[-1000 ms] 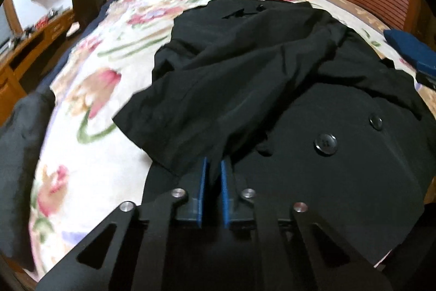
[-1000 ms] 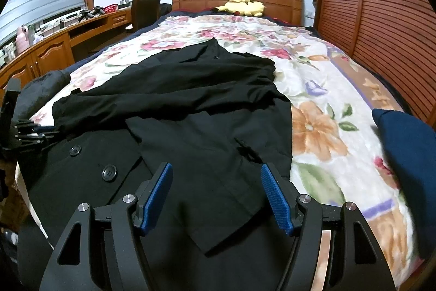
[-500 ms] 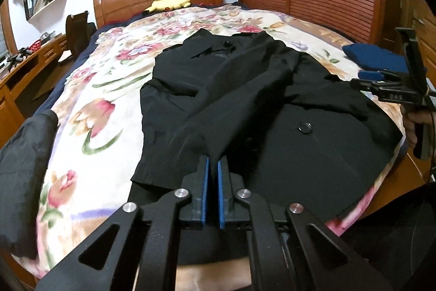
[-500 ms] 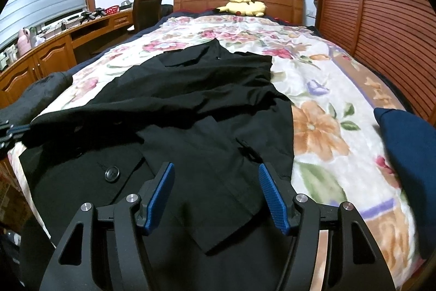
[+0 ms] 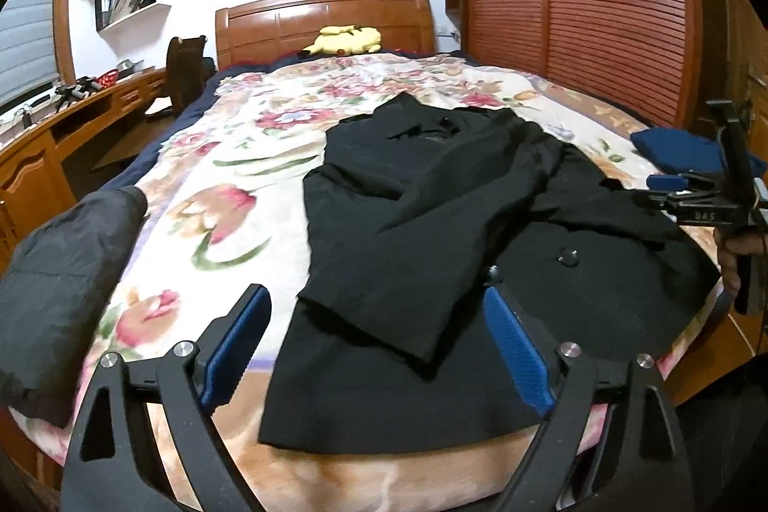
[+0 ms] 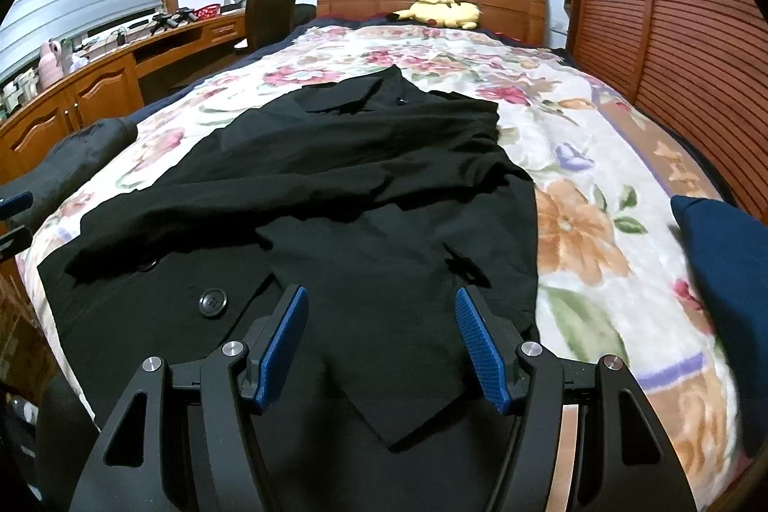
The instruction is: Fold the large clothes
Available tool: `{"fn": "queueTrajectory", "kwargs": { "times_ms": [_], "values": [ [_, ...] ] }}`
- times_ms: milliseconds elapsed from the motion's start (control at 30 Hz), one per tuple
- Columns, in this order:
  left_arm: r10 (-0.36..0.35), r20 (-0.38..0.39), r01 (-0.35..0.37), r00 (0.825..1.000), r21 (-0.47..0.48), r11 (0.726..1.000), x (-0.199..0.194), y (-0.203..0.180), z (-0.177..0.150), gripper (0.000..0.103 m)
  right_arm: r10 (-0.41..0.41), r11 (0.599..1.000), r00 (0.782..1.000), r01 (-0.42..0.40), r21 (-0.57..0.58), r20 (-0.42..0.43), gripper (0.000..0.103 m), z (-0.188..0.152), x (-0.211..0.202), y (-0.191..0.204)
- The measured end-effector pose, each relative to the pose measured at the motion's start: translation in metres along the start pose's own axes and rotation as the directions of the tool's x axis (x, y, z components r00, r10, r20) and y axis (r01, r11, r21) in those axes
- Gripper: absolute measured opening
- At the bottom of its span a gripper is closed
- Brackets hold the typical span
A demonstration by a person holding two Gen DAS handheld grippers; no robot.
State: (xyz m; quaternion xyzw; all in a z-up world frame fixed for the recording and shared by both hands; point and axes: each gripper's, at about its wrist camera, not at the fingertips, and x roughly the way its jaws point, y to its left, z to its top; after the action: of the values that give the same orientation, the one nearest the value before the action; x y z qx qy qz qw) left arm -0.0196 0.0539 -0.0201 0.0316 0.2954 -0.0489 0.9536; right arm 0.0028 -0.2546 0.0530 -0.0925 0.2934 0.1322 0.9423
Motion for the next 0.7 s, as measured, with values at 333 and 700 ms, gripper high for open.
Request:
{"fn": "queueTrajectory", "kwargs": {
  "times_ms": [333,700],
  "values": [
    [0.011,-0.022,-0.012,1.0,-0.046,0.999,0.002,0.02,-0.025,0.091,-0.002,0.999,1.0,0.002,-0.04,-0.013,0.066,-0.003,0.009,0.013],
    [0.029,-0.028,-0.031,0.999,-0.082,0.996,-0.006,0.045,-0.044,0.091,-0.004,0.999,0.995,0.01,-0.054,0.096,0.067,0.01,-0.011,0.02]
  ]
}}
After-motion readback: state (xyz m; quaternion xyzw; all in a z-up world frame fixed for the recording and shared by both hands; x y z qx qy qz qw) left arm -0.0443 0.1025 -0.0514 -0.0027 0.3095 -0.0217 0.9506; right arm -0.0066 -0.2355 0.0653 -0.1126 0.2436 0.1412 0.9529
